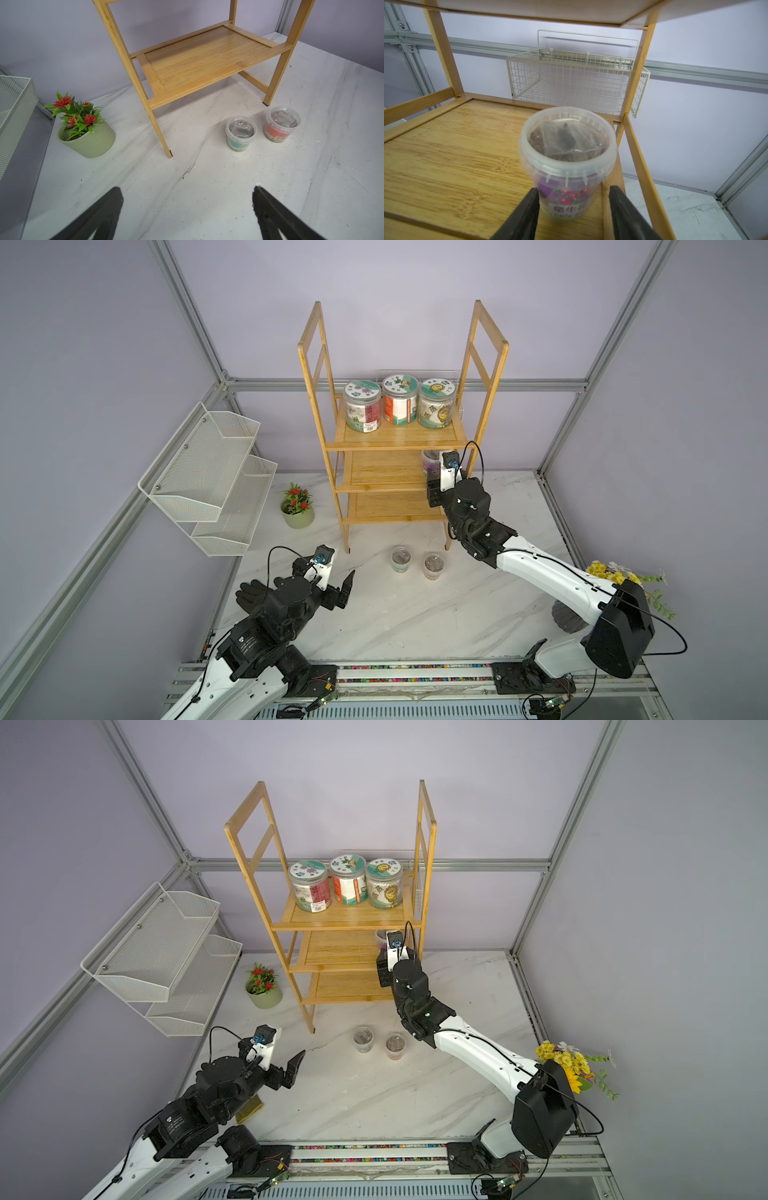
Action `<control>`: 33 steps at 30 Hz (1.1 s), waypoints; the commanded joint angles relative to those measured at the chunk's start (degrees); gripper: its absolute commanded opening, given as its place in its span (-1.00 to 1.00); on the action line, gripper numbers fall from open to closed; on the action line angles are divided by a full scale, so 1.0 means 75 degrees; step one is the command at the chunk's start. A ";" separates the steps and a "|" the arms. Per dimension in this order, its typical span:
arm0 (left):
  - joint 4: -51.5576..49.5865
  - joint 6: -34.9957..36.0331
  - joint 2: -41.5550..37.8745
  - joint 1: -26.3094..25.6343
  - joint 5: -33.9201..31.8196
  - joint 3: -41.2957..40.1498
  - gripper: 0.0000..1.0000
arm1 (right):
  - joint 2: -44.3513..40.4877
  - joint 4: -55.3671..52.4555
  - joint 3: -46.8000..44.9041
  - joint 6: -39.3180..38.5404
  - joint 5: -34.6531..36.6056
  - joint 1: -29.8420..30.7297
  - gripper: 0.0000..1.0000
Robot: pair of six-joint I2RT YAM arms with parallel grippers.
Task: Place the seed container on the shelf
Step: Place the seed jar on the shelf, then pick up the seed jar at the center of the board.
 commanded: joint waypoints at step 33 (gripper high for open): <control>-0.0670 -0.1502 0.2434 -0.0374 0.0321 0.1185 1.00 | -0.4314 -0.6233 -0.2001 0.5041 0.0076 0.1306 0.49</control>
